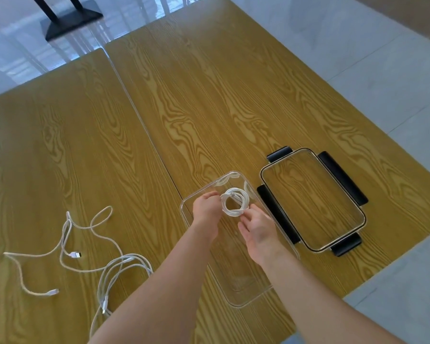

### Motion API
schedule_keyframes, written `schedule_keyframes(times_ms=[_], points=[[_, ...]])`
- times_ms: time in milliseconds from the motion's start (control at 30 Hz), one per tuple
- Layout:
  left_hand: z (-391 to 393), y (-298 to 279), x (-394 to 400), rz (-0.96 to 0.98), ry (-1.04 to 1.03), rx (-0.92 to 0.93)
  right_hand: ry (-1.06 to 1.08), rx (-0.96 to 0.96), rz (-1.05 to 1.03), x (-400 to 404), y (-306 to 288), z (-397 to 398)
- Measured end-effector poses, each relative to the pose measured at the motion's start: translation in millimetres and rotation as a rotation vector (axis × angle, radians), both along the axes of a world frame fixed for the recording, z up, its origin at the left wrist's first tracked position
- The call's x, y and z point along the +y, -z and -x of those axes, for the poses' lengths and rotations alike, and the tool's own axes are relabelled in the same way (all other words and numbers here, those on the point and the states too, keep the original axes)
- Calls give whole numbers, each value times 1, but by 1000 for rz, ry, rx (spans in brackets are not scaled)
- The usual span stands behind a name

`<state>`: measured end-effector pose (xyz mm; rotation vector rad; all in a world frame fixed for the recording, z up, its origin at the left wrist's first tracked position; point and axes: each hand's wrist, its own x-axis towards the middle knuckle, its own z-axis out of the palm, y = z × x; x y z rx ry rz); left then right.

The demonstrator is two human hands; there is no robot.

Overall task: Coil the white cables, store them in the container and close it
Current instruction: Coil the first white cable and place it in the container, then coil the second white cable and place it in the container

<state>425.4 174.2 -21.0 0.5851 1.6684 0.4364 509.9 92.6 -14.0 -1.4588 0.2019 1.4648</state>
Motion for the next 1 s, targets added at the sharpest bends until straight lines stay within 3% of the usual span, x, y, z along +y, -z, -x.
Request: schedule_keyframes(times_ms=[233,567,1000], points=[[12,-11,-10,-13,-16,-101,19,20,-31,-10,-20,2],[69,-65,-52,-52,-169,-437,74,84,-113,-29,-46,9],[219,-78,-124,-105,-369,-481,-119,53,-194,-50,-82,79]])
